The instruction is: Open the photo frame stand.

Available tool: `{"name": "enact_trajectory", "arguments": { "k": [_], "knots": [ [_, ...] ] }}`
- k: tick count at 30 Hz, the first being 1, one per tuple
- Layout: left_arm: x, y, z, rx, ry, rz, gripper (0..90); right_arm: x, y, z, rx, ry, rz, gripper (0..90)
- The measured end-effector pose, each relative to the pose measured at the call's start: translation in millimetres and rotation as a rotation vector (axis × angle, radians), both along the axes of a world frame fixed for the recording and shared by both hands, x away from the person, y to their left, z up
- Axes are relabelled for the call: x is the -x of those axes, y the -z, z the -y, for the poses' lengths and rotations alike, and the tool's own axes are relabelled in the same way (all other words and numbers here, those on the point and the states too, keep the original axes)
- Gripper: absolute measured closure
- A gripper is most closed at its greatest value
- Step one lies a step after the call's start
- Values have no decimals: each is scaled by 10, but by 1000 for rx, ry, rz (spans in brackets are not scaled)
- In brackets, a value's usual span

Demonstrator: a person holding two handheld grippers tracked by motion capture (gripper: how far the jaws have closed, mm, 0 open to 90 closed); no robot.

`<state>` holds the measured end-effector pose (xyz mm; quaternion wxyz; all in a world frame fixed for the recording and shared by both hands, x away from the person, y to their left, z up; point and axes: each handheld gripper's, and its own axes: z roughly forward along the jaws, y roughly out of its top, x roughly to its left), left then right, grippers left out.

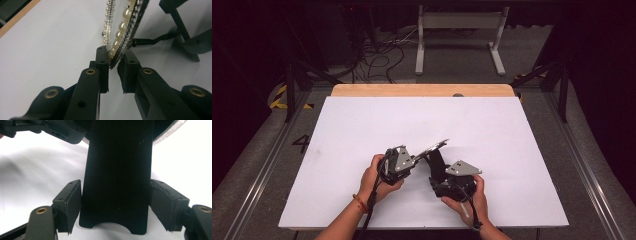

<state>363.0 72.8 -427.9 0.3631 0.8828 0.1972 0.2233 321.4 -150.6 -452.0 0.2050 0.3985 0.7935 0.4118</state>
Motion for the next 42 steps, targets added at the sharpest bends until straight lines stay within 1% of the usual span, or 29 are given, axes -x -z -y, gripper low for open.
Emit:
{"name": "enact_trajectory", "arguments": {
  "k": [1,3,6,7,9,10,12,14,15,17,18,20,21,22,23,24,26,28,29,30,33,35,37,41,42],
  "knots": [
    [5,2,2,1,3,0,787,-13,-3,26,10,5,0,264],
    [19,6,19,-1,5,7,787,-34,-1,76,-5,11,-14,267],
    [19,3,22,6,7,6,787,-46,-7,115,-10,9,-13,268],
    [19,3,24,9,12,2,787,-51,-12,130,-9,0,-13,272],
    [28,4,33,7,12,6,787,-58,-29,150,8,-6,-11,267],
    [28,4,33,7,12,6,787,-61,-34,158,8,-10,-10,265],
    [27,14,26,23,15,6,787,-66,-44,178,14,-22,-11,259],
    [26,18,22,27,20,10,786,-65,-51,188,19,-26,-11,259],
    [10,39,0,50,29,9,781,-68,-58,202,28,-28,-5,254],
    [-10,60,-24,84,31,-8,769,-72,-73,229,31,-26,1,281],
    [-18,68,-27,87,34,-6,765,-77,-78,242,27,-15,2,288],
    [-26,76,-27,92,39,-8,762,-88,-82,259,18,-11,-4,297],
    [-45,97,-24,98,40,-9,754,-108,-94,279,-20,-19,-17,302],
    [-45,97,-24,98,40,-9,736,-110,-105,267,-21,-19,-14,297],
    [-59,106,-26,102,33,-7,736,-110,-105,267,-21,-19,-14,297],
    [-80,120,-30,114,36,-16,707,-106,-113,248,-28,-27,-8,297],
    [-94,144,-17,111,36,-19,707,-70,-109,155,-10,-52,2,271],
    [-97,147,-11,107,37,-19,719,-49,-94,97,20,-35,22,258],
    [-100,154,2,101,40,-16,727,-51,-88,85,25,-31,29,260],
    [-97,155,8,98,40,-9,746,-59,-83,85,25,-27,27,268],
    [-90,151,17,91,41,-1,754,-80,-67,91,16,-17,9,271],
    [-81,152,22,79,41,7,765,-108,-50,90,16,-2,11,289],
    [-81,154,20,79,40,7,765,-123,-44,85,22,-2,9,287],
    [-76,154,20,72,45,13,766,-143,-27,92,17,-7,3,283],
    [-73,153,19,71,44,13,767,-144,-23,95,10,-5,2,282]
  ]
}}
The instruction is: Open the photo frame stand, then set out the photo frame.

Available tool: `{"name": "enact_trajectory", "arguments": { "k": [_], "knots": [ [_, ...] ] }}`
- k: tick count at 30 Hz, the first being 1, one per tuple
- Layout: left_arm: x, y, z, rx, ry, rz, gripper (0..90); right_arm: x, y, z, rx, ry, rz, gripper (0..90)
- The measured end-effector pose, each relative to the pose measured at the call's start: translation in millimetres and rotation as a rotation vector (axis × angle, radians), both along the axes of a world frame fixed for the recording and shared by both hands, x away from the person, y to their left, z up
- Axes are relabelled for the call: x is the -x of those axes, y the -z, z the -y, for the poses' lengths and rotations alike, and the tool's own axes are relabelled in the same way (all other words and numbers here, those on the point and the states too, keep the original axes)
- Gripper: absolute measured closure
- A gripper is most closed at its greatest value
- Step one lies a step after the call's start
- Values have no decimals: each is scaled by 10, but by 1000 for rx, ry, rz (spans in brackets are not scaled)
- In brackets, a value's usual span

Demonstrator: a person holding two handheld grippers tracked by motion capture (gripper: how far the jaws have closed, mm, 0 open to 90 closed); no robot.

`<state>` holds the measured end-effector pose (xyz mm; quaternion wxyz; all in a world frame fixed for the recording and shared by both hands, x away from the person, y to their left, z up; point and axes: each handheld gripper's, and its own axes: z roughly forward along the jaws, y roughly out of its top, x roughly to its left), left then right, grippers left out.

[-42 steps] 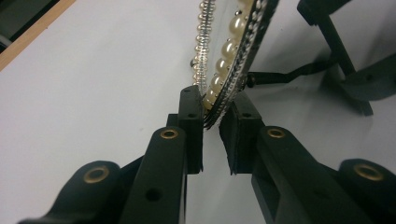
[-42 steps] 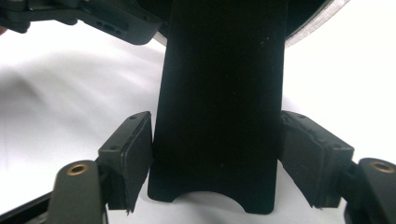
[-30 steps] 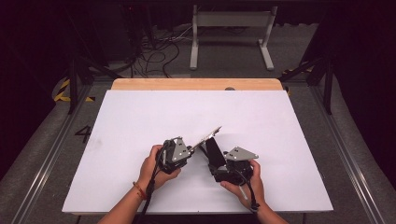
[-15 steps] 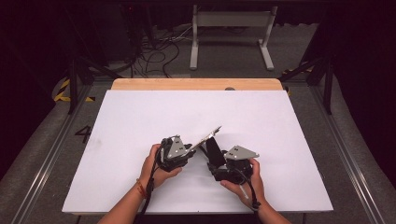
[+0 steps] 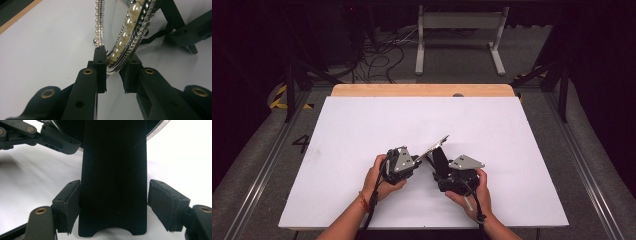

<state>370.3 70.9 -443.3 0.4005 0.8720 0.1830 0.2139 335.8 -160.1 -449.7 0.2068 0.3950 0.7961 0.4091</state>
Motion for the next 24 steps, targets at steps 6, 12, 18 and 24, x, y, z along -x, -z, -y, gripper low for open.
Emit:
{"name": "enact_trajectory", "arguments": {
  "k": [6,12,18,24],
  "knots": [
    [22,-18,-13,-12,8,1,769,10,-10,3,11,-1,9,290],
    [57,-24,2,-24,12,7,773,17,-15,32,6,8,10,308],
    [77,-33,7,-38,13,16,777,34,-3,34,5,16,16,312],
    [108,-41,-4,-36,14,10,788,42,-3,44,8,17,22,322]
  ]
}}
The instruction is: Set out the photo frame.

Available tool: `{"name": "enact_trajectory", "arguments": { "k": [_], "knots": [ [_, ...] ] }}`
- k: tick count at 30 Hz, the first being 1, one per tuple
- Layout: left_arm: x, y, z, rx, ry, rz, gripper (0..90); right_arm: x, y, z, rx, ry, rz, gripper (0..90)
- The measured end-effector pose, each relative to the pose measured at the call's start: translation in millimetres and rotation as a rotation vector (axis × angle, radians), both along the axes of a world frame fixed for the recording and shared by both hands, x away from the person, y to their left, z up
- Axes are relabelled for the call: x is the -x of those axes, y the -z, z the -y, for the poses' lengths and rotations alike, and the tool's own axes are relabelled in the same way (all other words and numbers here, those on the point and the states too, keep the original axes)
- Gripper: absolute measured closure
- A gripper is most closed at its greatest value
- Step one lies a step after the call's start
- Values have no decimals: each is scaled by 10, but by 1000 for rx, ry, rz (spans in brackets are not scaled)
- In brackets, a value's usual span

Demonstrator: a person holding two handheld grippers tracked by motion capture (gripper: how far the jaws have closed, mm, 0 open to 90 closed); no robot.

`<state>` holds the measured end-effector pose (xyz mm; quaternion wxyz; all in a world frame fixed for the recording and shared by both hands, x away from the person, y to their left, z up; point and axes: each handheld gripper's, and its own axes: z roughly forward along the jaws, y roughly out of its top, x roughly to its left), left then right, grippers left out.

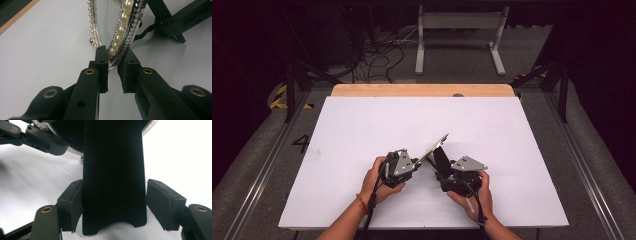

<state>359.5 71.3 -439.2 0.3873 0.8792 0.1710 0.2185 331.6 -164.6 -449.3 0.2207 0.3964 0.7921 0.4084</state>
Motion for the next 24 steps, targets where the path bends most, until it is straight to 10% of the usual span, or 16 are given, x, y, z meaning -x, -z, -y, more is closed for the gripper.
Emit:
{"name": "enact_trajectory", "arguments": {
  "k": [24],
  "knots": [
    [121,-30,71,-54,29,39,780,20,-13,78,22,-9,7,327]
  ]
}}
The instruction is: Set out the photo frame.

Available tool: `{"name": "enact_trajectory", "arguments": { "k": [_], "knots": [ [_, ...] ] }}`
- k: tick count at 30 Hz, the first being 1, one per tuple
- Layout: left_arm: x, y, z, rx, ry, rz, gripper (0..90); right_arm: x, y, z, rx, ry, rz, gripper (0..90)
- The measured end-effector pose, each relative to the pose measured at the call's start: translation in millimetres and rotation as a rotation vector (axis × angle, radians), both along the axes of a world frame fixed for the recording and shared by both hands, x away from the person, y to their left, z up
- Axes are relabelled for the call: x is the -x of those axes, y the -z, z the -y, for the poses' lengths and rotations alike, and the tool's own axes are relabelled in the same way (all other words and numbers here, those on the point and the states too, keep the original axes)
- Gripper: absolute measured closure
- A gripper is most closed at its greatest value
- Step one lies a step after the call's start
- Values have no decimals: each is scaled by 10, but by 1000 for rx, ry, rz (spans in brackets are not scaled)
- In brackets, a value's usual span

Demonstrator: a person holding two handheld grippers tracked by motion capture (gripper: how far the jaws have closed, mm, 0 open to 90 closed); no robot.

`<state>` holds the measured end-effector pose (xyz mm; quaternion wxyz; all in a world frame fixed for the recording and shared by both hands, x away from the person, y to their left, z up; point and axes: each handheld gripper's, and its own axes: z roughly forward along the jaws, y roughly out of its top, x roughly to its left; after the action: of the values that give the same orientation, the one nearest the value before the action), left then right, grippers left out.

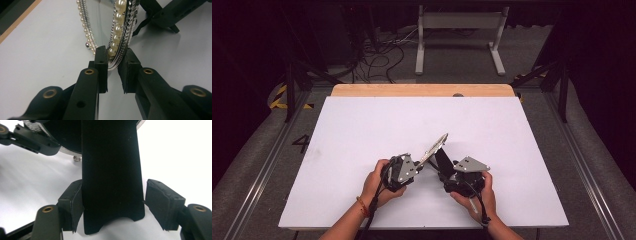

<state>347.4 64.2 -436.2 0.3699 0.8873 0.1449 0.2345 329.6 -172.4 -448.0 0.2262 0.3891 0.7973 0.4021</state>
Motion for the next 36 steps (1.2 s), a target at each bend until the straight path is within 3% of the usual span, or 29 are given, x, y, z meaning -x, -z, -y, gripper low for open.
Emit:
{"name": "enact_trajectory", "arguments": {
  "k": [20,27,30,36],
  "knots": [
    [92,-8,99,3,12,-2,754,-3,-24,116,43,10,18,334],
    [93,-3,102,30,17,-22,742,-8,-28,139,47,17,16,342],
    [94,-36,53,77,51,-34,723,-14,-25,126,45,15,12,344],
    [113,-54,38,74,62,-31,715,16,1,116,53,0,1,394]
  ]
}}
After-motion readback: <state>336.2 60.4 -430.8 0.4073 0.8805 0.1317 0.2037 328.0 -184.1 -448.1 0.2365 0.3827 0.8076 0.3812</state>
